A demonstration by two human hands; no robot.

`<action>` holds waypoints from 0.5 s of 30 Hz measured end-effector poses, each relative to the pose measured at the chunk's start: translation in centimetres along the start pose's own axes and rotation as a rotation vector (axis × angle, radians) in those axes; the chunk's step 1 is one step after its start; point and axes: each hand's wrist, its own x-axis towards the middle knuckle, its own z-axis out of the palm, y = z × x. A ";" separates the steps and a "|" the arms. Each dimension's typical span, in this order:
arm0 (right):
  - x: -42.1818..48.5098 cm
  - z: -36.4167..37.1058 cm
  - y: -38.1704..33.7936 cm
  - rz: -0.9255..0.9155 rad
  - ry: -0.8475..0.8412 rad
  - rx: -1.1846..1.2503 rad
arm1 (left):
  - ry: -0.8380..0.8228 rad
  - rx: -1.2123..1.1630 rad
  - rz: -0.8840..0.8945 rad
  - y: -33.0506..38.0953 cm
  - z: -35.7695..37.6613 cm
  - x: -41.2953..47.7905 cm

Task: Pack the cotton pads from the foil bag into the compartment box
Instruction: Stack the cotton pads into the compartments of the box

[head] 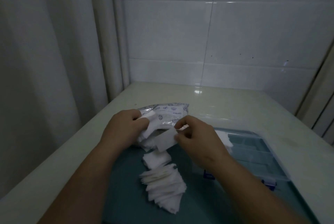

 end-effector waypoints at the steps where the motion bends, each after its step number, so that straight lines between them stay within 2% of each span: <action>1: 0.1 0.2 -0.2 -0.017 -0.019 -0.026 | 0.013 -0.017 -0.004 0.1 0.0 0.0; 10: 0.1 2.6 -0.6 -0.204 -0.222 -0.491 | 0.021 -0.122 -0.024 0.5 -0.2 -0.2; 15: 0.5 2.5 -0.3 -0.257 -0.232 -0.543 | 0.034 -0.163 -0.038 0.6 -0.2 -0.4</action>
